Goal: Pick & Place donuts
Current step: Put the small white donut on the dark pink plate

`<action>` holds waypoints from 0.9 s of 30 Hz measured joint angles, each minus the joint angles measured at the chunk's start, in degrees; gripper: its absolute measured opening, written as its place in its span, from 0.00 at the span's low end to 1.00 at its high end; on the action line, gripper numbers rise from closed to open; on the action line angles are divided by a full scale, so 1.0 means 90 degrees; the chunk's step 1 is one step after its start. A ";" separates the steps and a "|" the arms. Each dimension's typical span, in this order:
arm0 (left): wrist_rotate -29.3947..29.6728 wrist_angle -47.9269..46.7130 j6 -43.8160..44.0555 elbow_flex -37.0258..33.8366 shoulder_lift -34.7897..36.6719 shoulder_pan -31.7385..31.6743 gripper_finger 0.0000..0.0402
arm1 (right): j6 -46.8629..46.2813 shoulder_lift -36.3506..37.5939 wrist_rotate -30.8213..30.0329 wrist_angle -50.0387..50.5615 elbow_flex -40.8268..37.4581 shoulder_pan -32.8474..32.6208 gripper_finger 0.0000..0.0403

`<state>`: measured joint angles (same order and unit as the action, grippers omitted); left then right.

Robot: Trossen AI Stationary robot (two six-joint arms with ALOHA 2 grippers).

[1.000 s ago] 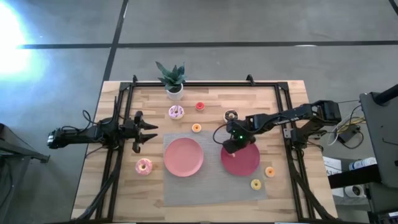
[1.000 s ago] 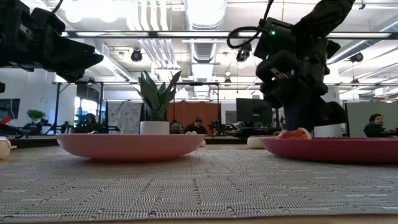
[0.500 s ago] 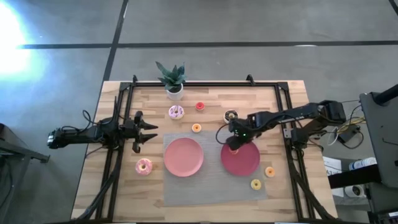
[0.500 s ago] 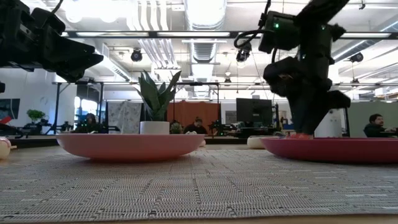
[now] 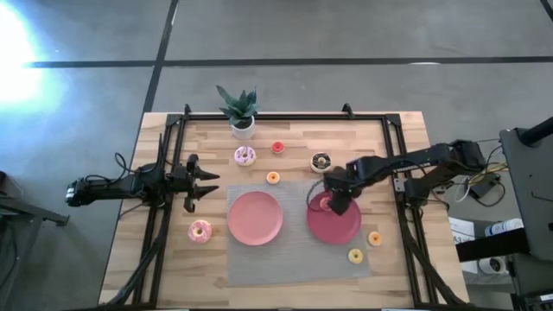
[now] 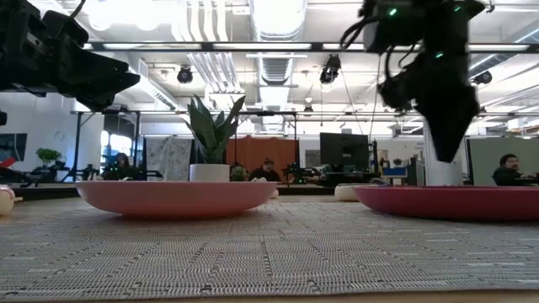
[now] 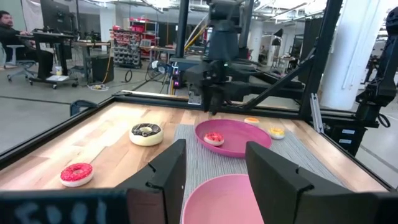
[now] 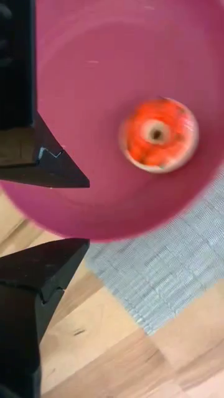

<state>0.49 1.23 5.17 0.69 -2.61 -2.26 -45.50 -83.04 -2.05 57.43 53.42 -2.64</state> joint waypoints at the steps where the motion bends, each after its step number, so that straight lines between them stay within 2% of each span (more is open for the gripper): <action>1: 0.0002 0.0000 0.0000 0.0000 0.0000 0.0000 0.35 | 0.0051 0.0073 -0.0011 0.0038 -0.0040 -0.0163 0.33; 4: 0.0000 0.0000 0.0000 0.0000 -0.0001 0.0000 0.35 | 0.0015 0.0366 -0.0011 0.0121 -0.0191 -0.0835 0.33; 7: 0.0000 0.0000 -0.0002 0.0000 -0.0002 0.0000 0.35 | -0.0460 0.0737 -0.0046 0.0080 -0.0327 -0.1725 0.33; 10: 0.0002 -0.0001 -0.0002 0.0000 -0.0002 0.0000 0.35 | -0.1352 0.1052 -0.0114 0.0055 -0.0496 -0.2701 0.33; 13: 0.0000 0.0000 0.0000 -0.0002 -0.0002 0.0000 0.35 | -0.2658 0.1196 0.0009 0.0046 -0.0733 -0.3584 0.33; 16: 0.0000 0.0000 0.0000 0.0000 -0.0002 0.0000 0.35 | -0.3889 0.1213 0.0323 0.0024 -0.0909 -0.4208 0.33; 18: 0.0001 0.0000 -0.0001 0.0000 -0.0002 0.0000 0.35 | -0.4231 0.1171 0.0375 -0.0049 -0.0919 -0.4554 0.33; 21: 0.0002 0.0000 -0.0002 0.0000 -0.0002 0.0000 0.35 | -0.4101 0.1093 0.0341 -0.0254 -0.0865 -0.4943 0.33; 27: 0.0002 -0.0001 0.0000 0.0000 -0.0002 0.0000 0.35 | -0.3089 0.0646 0.0387 -0.0264 -0.0866 -0.5299 0.33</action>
<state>0.51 1.22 5.17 0.69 -2.63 -2.26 -73.30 -77.22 1.43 55.06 45.63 -50.33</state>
